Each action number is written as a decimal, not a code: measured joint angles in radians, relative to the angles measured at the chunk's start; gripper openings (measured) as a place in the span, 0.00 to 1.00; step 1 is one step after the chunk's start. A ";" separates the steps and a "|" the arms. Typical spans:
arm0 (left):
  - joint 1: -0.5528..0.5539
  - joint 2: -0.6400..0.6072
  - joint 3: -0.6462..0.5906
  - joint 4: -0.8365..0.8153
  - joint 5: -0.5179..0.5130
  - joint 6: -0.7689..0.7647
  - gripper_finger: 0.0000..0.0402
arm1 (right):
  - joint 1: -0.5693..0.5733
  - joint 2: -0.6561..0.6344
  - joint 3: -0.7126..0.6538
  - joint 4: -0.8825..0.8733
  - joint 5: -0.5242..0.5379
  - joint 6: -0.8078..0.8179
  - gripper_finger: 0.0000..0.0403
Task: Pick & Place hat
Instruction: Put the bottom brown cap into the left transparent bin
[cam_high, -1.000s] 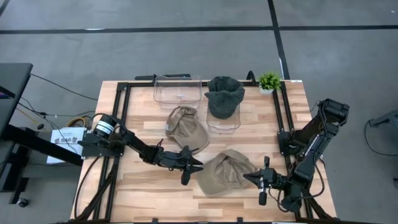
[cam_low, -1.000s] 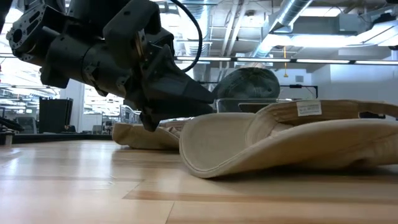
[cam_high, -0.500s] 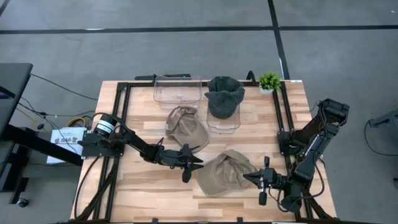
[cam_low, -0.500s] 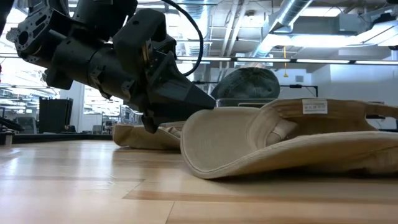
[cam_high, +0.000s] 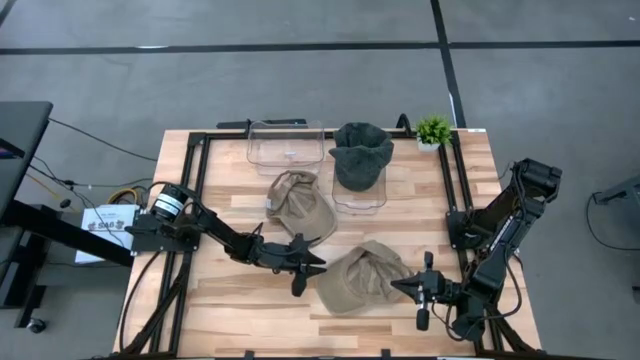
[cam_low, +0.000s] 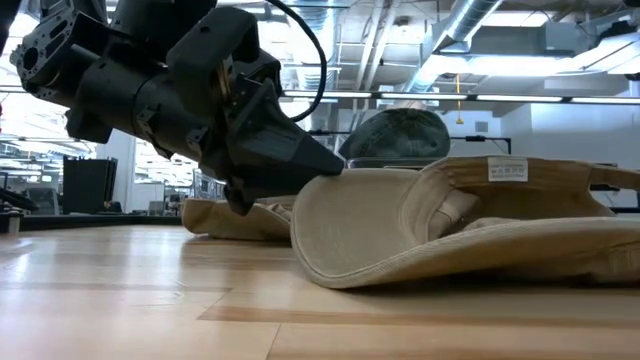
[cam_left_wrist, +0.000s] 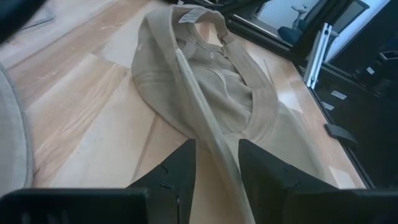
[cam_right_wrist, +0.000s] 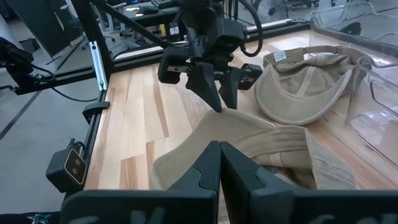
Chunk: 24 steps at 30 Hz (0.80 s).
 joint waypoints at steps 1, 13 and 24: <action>0.000 0.000 0.000 -0.002 0.000 0.000 0.29 | 0.000 0.000 0.000 0.000 0.000 0.000 0.00; 0.000 0.000 0.000 -0.016 0.001 0.000 0.29 | 0.000 0.000 0.000 0.000 0.000 0.000 0.00; -0.005 0.000 0.000 -0.027 0.015 0.002 0.29 | 0.000 0.000 0.000 0.000 0.000 0.000 0.00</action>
